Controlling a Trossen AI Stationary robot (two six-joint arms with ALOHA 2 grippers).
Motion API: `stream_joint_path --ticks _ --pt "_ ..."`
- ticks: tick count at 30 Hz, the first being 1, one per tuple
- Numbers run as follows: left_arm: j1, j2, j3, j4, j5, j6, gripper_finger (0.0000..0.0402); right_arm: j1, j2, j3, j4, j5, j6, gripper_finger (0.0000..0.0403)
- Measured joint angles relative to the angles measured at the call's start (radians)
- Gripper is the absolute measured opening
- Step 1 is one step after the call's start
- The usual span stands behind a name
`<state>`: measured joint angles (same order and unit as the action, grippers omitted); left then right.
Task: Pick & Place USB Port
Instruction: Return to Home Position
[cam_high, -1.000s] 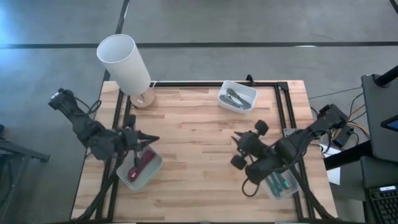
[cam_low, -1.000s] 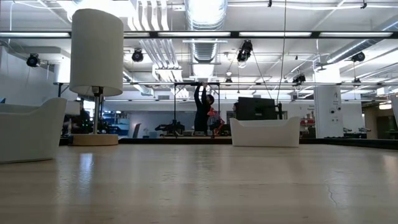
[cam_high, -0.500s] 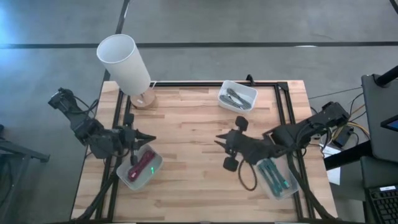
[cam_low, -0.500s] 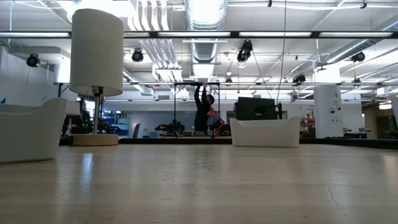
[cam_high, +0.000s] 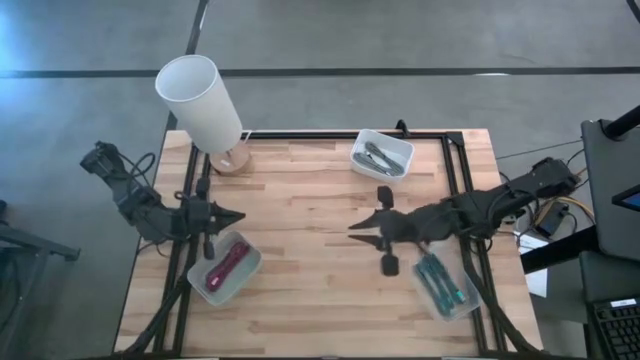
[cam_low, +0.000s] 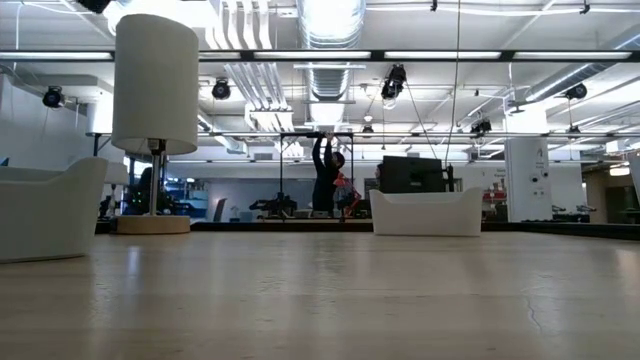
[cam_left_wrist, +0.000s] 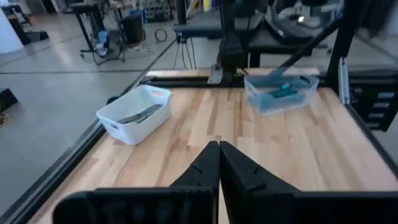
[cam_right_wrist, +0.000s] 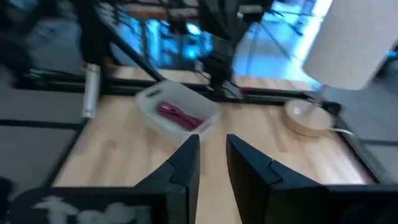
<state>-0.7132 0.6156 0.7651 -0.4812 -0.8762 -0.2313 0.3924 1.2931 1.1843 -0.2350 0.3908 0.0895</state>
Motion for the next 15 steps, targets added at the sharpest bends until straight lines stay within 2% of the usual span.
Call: stream_joint_path --ticks 3,8,15 --pt "0.0 -0.039 -0.075 0.097 0.0 0.043 0.0012 -0.012 -0.08 -0.114 0.12 -0.081 -0.001 0.0081" --pt "0.002 -0.094 -0.207 0.315 0.038 0.187 0.0012 -0.012 -0.205 -0.314 0.279 -0.104 -0.005 0.0088" --pt "0.062 -0.133 -0.386 0.651 0.326 0.36 0.0012 -0.012 -0.36 -0.529 0.445 -0.104 0.003 0.0088"
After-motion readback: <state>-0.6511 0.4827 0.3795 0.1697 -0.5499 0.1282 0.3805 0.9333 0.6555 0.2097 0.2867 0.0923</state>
